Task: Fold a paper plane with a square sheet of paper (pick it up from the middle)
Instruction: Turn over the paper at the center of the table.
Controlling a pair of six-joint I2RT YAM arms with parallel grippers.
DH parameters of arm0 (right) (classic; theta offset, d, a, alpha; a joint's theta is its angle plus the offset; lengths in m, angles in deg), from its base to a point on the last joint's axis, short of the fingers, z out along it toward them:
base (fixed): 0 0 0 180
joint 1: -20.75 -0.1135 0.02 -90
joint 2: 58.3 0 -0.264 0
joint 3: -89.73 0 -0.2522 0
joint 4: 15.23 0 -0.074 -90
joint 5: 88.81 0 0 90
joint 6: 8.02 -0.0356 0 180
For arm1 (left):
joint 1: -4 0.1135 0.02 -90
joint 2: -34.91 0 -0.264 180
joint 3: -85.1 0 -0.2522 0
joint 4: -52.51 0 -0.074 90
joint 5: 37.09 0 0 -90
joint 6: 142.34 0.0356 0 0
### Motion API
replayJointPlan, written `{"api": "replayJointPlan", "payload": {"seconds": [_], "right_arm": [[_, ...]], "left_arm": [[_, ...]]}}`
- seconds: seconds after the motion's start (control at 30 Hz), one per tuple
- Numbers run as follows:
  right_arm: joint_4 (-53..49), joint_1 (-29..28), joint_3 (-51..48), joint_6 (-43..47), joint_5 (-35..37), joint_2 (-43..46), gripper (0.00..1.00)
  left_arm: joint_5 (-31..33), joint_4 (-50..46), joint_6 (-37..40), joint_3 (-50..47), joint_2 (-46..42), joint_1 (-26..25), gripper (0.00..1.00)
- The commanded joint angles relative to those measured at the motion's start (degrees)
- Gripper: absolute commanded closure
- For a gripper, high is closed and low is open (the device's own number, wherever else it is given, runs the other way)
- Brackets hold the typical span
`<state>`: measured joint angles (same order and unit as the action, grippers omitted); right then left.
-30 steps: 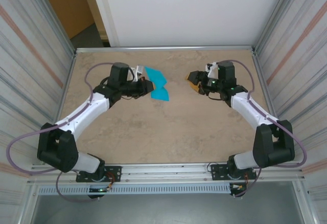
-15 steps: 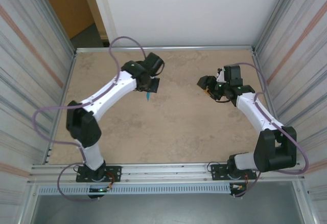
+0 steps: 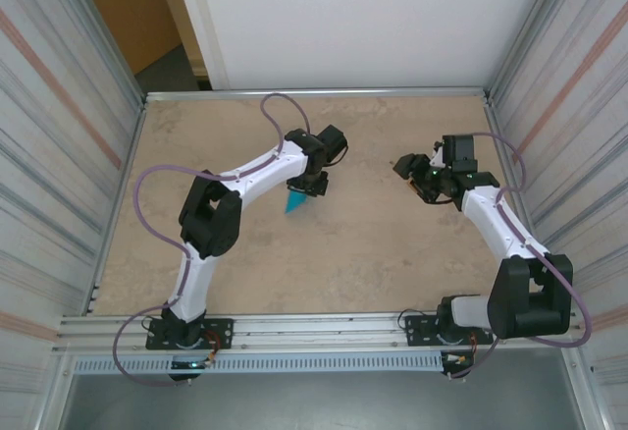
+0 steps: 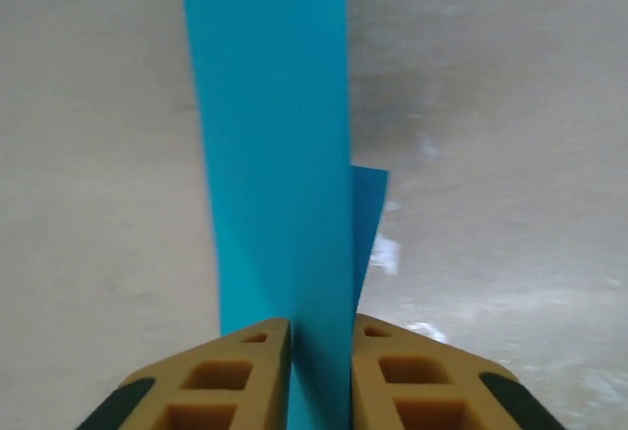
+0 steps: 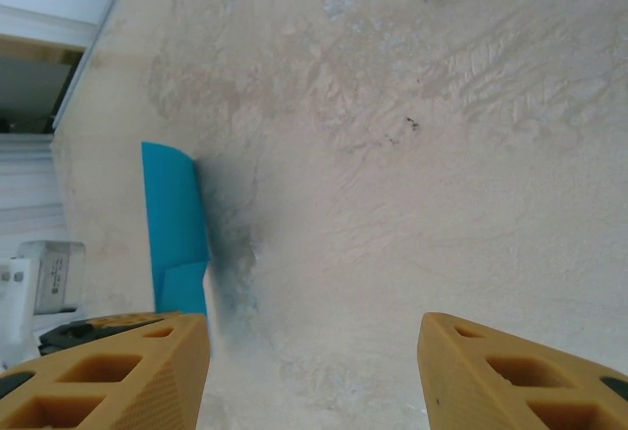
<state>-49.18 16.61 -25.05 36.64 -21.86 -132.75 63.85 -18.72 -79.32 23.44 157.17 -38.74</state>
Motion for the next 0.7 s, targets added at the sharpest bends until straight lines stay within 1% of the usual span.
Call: {"api": "replayJointPlan", "payload": {"seconds": [0.0, 0.1, 0.2, 0.27, 0.33, 0.43, 0.53, 0.6, 0.67], "right_arm": [[-2.2, 0.3, -0.6, 0.3, 1.4, 1.6, 0.43], [-3.4, -0.2, -0.4, 0.6, 1.1, 1.7, 0.43], [-5.7, -2.3, 0.7, 1.5, 1.6, 0.8, 0.43], [-7.1, -4.6, 2.0, 2.3, 1.9, -0.6, 0.43], [-7.9, -8.3, 3.6, 2.4, 3.3, -2.8, 0.42], [-6.9, -13.9, 5.9, 2.2, 4.0, -6.9, 0.40], [-5.4, -18.2, 9.4, 1.8, 3.8, -12.4, 0.39], [-5.0, -20.8, 13.2, 1.9, 3.2, -17.4, 0.40], [-4.9, -23.1, 16.7, 1.9, 3.2, -21.8, 0.43]], "left_arm": [[-14.7, 9.8, -3.5, -3.6, -1.0, 1.0, 0.71], [-24.4, 18.2, -4.6, -9.2, -4.6, 3.1, 0.57], [-33.7, 27.9, -7.2, -16.2, -8.5, 5.8, 0.50], [-37.8, 33.8, -9.5, -20.7, -11.1, 7.9, 0.44], [-40.2, 38.4, -11.2, -25.5, -14.5, 10.1, 0.39], [-40.1, 42.8, -12.3, -32.8, -20.1, 13.8, 0.33], [-38.1, 44.6, -13.0, -39.7, -25.6, 17.6, 0.21], [-36.3, 45.4, -13.2, -44.4, -29.5, 20.2, 0.12], [-35.0, 44.6, -12.3, -47.4, -32.6, 22.4, 0.06]]}}
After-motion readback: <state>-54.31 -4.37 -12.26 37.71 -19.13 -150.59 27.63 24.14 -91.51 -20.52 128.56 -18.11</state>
